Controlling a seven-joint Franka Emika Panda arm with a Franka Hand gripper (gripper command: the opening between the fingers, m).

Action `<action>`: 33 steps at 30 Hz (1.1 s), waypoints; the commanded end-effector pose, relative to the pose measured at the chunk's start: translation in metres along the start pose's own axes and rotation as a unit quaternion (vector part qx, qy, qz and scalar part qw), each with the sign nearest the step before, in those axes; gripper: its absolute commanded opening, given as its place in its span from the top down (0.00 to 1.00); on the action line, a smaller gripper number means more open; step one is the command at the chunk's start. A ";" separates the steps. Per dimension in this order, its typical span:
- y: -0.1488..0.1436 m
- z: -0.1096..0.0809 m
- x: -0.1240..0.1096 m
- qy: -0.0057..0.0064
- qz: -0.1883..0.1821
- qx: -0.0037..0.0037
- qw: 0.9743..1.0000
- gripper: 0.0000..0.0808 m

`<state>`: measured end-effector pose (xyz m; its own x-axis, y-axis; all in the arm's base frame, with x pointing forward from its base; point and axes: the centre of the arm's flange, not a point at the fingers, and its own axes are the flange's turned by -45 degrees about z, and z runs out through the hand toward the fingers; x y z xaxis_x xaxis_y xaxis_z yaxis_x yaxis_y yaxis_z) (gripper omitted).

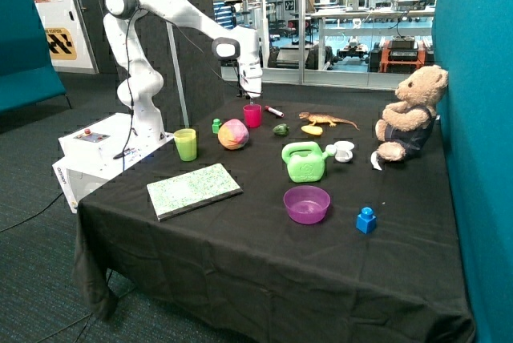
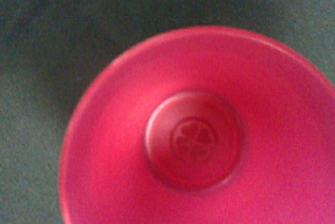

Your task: Stack the cups

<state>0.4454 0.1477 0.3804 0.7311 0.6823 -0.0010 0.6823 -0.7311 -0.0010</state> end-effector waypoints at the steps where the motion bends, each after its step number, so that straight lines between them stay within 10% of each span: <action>1: -0.007 0.007 0.010 0.000 -0.004 0.000 1.000 0.36; 33: 0.011 0.025 0.015 0.000 0.017 0.000 1.000 0.28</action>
<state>0.4591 0.1543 0.3614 0.7435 0.6687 0.0009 0.6687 -0.7435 -0.0029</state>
